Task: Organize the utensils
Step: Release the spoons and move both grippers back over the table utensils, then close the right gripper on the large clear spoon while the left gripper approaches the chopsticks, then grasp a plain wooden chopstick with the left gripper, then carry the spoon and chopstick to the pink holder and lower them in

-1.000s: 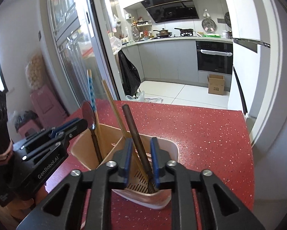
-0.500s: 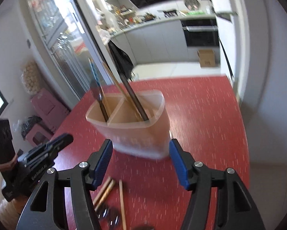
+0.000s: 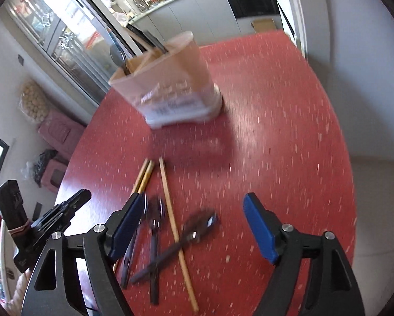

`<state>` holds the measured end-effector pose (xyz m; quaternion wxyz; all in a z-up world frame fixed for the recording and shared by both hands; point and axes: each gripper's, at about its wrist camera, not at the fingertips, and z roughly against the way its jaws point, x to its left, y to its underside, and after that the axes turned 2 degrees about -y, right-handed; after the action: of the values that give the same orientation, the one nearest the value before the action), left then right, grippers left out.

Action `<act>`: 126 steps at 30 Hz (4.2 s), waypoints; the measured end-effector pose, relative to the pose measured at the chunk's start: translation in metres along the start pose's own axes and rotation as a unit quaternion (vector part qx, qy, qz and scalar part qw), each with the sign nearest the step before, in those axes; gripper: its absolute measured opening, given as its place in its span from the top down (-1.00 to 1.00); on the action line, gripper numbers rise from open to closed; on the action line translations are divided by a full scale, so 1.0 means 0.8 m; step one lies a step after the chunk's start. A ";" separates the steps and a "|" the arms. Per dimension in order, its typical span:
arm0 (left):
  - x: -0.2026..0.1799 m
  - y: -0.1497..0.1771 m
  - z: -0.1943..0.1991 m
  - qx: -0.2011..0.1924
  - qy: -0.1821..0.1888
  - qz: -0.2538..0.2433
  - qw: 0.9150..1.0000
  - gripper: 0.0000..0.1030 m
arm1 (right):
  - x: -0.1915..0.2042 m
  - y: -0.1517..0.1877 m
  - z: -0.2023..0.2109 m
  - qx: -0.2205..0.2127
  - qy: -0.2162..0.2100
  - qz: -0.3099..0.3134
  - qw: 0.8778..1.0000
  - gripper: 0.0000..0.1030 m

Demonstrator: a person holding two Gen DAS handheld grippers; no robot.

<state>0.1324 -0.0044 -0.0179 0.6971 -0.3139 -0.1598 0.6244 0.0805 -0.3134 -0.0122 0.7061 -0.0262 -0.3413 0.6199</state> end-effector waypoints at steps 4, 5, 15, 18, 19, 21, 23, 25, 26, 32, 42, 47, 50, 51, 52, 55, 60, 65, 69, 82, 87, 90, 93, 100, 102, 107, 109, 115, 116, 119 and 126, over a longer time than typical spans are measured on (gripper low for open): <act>-0.001 0.021 0.002 0.000 -0.026 0.004 1.000 -1.00 | -0.006 0.030 -0.008 0.025 -0.011 -0.019 0.999 -0.64; -0.003 0.029 -0.002 0.007 -0.024 -0.004 1.000 -1.00 | -0.005 0.034 -0.010 0.030 -0.015 -0.024 0.999 -0.64; -0.001 0.074 -0.031 0.040 -0.055 -0.023 0.997 -1.00 | -0.022 0.062 -0.035 0.076 -0.083 -0.119 0.987 -0.64; 0.005 0.081 -0.039 0.048 -0.060 -0.023 0.997 -1.00 | -0.019 0.064 -0.036 0.078 -0.080 -0.114 0.987 -0.64; 0.007 0.083 -0.042 0.052 -0.059 -0.024 0.997 -1.00 | -0.018 0.064 -0.037 0.079 -0.079 -0.114 0.987 -0.64; 0.006 0.083 -0.047 0.057 -0.056 -0.027 0.996 -1.00 | -0.017 0.063 -0.038 0.082 -0.080 -0.118 0.986 -0.64; 0.002 0.084 -0.054 0.061 -0.050 -0.036 0.996 -1.00 | -0.016 0.061 -0.040 0.086 -0.078 -0.124 0.985 -0.64; -0.004 0.082 -0.063 0.064 -0.046 -0.046 0.996 -1.00 | -0.013 0.057 -0.043 0.088 -0.074 -0.129 0.985 -0.58; -0.007 0.076 -0.067 0.066 -0.044 -0.052 0.995 -1.00 | -0.012 0.054 -0.045 0.090 -0.073 -0.132 0.984 -0.55; -0.024 0.054 -0.090 0.081 -0.035 -0.065 0.994 -1.00 | -0.005 0.048 -0.061 0.104 -0.079 -0.164 0.978 -0.20; -0.017 0.035 -0.097 0.100 -0.017 -0.085 0.991 -1.00 | -0.008 0.045 -0.089 0.120 -0.064 -0.196 0.971 0.10; -0.022 0.029 -0.109 0.108 -0.011 -0.088 0.990 -1.00 | -0.002 0.041 -0.094 0.114 -0.048 -0.195 0.973 0.27; -0.023 0.027 -0.110 0.110 -0.012 -0.095 0.989 -1.00 | 0.003 0.038 -0.097 0.116 -0.033 -0.188 0.975 0.37; -0.026 0.025 -0.113 0.111 -0.012 -0.098 0.989 -1.00 | 0.005 0.037 -0.097 0.118 -0.027 -0.183 0.976 0.38; -0.028 0.023 -0.115 0.112 -0.014 -0.102 0.988 -1.00 | 0.008 0.036 -0.098 0.120 -0.021 -0.179 0.976 0.43; -0.028 0.021 -0.113 0.117 -0.016 -0.111 0.987 -1.00 | 0.019 0.029 -0.104 0.126 0.009 -0.159 0.979 0.59; -0.039 0.015 -0.117 0.126 -0.017 -0.135 0.983 -0.91 | 0.027 0.025 -0.108 0.132 0.032 -0.138 0.981 0.81; -0.046 0.006 -0.120 0.137 -0.011 -0.144 0.980 -0.80 | 0.020 0.029 -0.105 0.127 0.009 -0.147 0.981 0.82; -0.054 -0.001 -0.125 0.153 -0.009 -0.155 0.976 -0.71 | 0.017 0.030 -0.102 0.124 -0.006 -0.145 0.982 0.90; -0.093 -0.030 -0.138 0.214 0.004 -0.202 0.956 -0.28 | -0.005 0.040 -0.084 0.120 -0.034 -0.141 0.982 0.93; -0.104 -0.027 -0.129 0.202 0.010 -0.213 0.956 0.32 | -0.009 0.040 -0.082 0.116 -0.040 -0.135 0.983 0.93; -0.099 -0.019 -0.118 0.187 0.007 -0.201 0.961 0.32 | -0.013 0.041 -0.078 0.113 -0.045 -0.136 0.983 0.93; -0.085 -0.012 -0.096 0.158 0.009 -0.175 0.972 0.32 | -0.018 0.041 -0.072 0.108 -0.051 -0.136 0.983 0.93; -0.054 -0.013 -0.031 0.080 0.029 -0.104 0.991 0.32 | -0.021 0.037 -0.047 0.079 -0.068 -0.113 0.988 0.93; -0.054 -0.015 -0.012 0.052 0.032 -0.097 0.993 0.32 | -0.019 0.035 -0.038 0.070 -0.071 -0.103 0.990 0.93; -0.051 -0.017 0.033 0.001 0.043 -0.069 0.997 0.32 | -0.008 0.033 -0.012 0.041 -0.077 -0.073 0.994 0.93; -0.045 -0.018 0.043 -0.015 0.045 -0.059 0.997 0.32 | -0.002 0.032 -0.003 0.030 -0.076 -0.061 0.995 0.93; -0.044 -0.028 0.058 -0.056 0.035 -0.048 0.997 0.32 | 0.016 0.025 0.024 -0.001 -0.069 -0.027 0.997 0.93; -0.046 -0.028 0.059 -0.059 0.036 -0.046 0.997 0.32 | 0.019 0.023 0.029 -0.005 -0.070 -0.024 0.997 0.93; -0.047 -0.035 0.057 -0.069 0.043 -0.037 0.996 0.32 | 0.026 0.017 0.042 -0.017 -0.073 -0.016 0.997 0.93; -0.053 -0.061 0.064 -0.105 0.045 -0.029 0.993 0.32 | 0.042 -0.016 0.063 -0.047 -0.079 0.000 0.996 0.93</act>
<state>0.1317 -0.0342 0.0588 0.6847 -0.4086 -0.2017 0.5688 0.0656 -0.3054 0.0473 0.6751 -0.0104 -0.4247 0.6031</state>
